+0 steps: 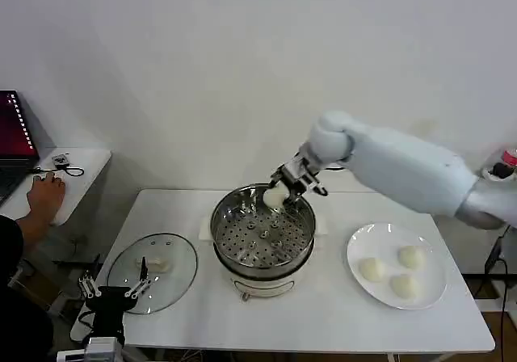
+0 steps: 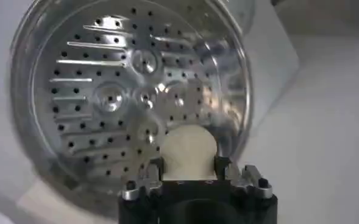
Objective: Take steamed baozi put them in steamer then cover it.
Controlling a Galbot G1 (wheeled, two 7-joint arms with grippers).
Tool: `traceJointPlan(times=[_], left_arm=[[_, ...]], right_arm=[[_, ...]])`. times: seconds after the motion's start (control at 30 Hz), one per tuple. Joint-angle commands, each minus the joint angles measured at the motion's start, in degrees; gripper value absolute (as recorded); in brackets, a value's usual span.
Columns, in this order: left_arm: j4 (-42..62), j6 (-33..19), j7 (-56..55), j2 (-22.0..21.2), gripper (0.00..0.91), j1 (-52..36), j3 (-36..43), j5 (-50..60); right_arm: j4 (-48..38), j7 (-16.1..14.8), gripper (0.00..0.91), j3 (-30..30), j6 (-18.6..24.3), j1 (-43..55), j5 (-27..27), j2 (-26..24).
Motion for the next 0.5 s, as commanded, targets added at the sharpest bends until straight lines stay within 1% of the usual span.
traceJointPlan(times=[0.03,0.2,0.3,0.43,0.5], left_arm=[[0.01,-0.07,-0.06,-0.08,0.907,0.07,-0.62,0.01],[0.15,-0.23,-0.1,0.0,0.907,0.33,-1.02,-0.14],[0.15,-0.33,-0.16,-0.05,0.907,0.4,-1.0,-0.17],[-0.03,-0.63,-0.16,-0.04,0.907,0.64,-0.83,-0.14],[-0.15,-0.87,-0.24,-0.03,0.907,1.0,-0.75,-0.13]], right_arm=[[-3.55,1.62,0.564,-3.68,6.85,-0.12,-7.04,6.1],[-7.99,2.95,0.564,-2.61,12.09,-1.69,-11.68,7.61],[-9.62,3.65,0.564,-2.44,14.1,-2.19,-12.41,7.92],[-12.21,4.37,0.564,-1.27,15.05,-3.08,-14.43,8.65],[-12.73,4.36,0.564,-1.0,15.08,-3.59,-14.58,8.71]])
